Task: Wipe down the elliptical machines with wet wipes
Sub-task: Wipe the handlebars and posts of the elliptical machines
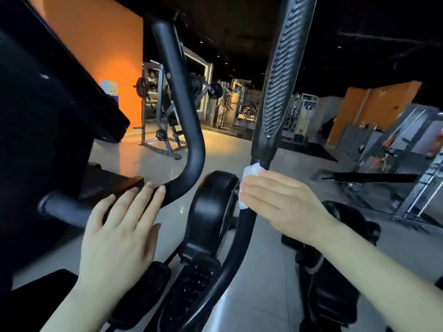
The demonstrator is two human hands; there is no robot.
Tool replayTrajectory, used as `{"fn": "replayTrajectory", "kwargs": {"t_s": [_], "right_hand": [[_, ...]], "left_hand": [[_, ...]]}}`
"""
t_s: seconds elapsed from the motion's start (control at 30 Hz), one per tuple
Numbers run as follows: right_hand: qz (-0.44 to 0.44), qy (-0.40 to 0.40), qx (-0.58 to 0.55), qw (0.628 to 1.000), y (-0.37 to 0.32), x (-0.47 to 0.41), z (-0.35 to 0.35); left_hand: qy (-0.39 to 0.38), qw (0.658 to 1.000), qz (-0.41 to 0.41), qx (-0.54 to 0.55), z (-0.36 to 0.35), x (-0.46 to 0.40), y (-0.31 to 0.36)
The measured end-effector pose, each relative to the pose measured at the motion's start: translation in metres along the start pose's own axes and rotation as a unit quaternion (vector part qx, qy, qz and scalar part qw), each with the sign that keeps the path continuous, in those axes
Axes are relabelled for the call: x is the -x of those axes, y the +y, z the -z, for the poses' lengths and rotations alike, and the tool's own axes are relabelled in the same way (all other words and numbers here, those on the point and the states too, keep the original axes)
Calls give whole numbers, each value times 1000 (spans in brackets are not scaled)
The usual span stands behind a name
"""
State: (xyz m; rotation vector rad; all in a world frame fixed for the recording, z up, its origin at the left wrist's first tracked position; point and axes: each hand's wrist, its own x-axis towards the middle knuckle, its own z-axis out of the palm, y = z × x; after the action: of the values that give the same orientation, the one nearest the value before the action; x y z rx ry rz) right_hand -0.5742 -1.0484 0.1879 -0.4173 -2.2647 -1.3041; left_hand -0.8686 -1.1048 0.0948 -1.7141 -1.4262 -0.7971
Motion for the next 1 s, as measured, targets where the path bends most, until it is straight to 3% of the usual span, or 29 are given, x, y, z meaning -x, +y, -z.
{"fn": "replayTrajectory", "kwargs": {"t_s": [0.1,0.27,0.33,0.43,0.63,1.0], "right_hand": [[-7,-7,-34,999,-11,2,4],[-45,95,37,994,12,-48,26],[-30,56,88,994,17,-50,22],[-33,0,75,997,10,-30,14],[-121,51,32,991,-6,-17,15],[-165,117,35,979,-7,-4,12]], "left_hand": [[18,1000,14,-2,-6,0,2],[57,998,14,-14,-16,2,2],[60,998,10,-13,-18,4,0],[66,998,14,-6,-19,4,1],[57,998,17,-9,-16,2,2],[62,997,33,-25,-19,1,5]]}}
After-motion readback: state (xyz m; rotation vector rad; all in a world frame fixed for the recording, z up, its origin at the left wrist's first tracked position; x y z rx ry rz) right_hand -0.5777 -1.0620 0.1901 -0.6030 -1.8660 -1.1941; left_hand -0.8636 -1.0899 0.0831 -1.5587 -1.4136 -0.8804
